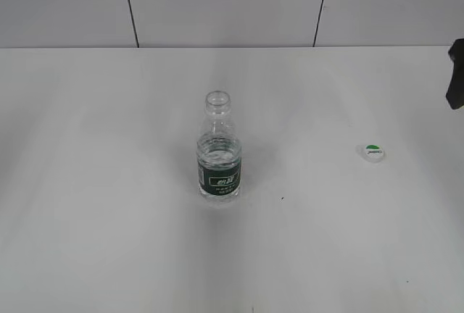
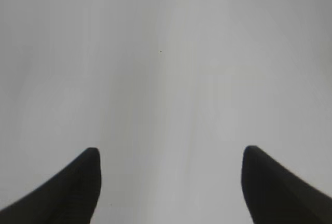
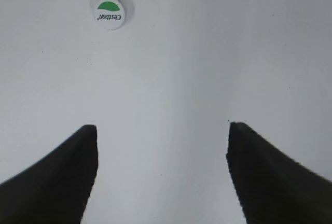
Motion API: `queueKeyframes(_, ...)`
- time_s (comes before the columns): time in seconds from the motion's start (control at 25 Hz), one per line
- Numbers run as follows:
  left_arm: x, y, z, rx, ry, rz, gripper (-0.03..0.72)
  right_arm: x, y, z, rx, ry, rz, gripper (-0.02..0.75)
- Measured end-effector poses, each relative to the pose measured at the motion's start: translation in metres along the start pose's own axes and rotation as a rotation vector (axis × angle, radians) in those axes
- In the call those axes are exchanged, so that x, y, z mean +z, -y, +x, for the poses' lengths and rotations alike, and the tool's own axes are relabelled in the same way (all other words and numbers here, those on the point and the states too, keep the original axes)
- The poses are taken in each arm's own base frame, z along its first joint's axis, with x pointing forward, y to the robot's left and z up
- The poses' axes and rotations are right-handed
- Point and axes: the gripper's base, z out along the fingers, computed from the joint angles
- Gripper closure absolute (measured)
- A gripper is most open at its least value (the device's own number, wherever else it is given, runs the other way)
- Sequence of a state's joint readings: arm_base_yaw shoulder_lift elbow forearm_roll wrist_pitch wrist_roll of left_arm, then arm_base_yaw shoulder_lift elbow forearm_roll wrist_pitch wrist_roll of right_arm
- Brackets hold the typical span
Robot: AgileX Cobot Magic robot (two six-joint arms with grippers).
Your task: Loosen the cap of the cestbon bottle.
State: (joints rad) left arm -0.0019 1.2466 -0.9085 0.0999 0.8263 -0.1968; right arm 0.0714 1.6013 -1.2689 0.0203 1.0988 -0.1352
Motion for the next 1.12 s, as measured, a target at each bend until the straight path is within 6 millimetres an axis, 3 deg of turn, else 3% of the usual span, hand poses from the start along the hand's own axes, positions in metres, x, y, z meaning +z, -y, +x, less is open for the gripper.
queueKeyframes(0.28,-0.049,-0.010,0.020,0.005,0.058,-0.030,0.182,-0.053,-0.004,0.025,0.000,0.071,0.011,0.148)
queueKeyframes(0.44,-0.075,-0.014,0.036,0.001,0.075,-0.038,0.182,-0.089,-0.007,0.049,0.000,0.168,0.033,0.148)
queueKeyframes(0.68,-0.125,-0.023,0.073,0.012,0.203,-0.029,0.182,-0.126,-0.013,0.107,-0.002,0.298,0.067,0.148)
queueKeyframes(0.88,-0.156,-0.028,0.107,0.028,0.293,0.001,0.182,-0.149,-0.020,0.162,0.012,0.439,0.088,0.148)
queueKeyframes(1.12,-0.186,-0.031,0.148,0.012,0.469,0.076,0.182,-0.155,-0.026,0.210,0.018,0.556,0.101,0.148)
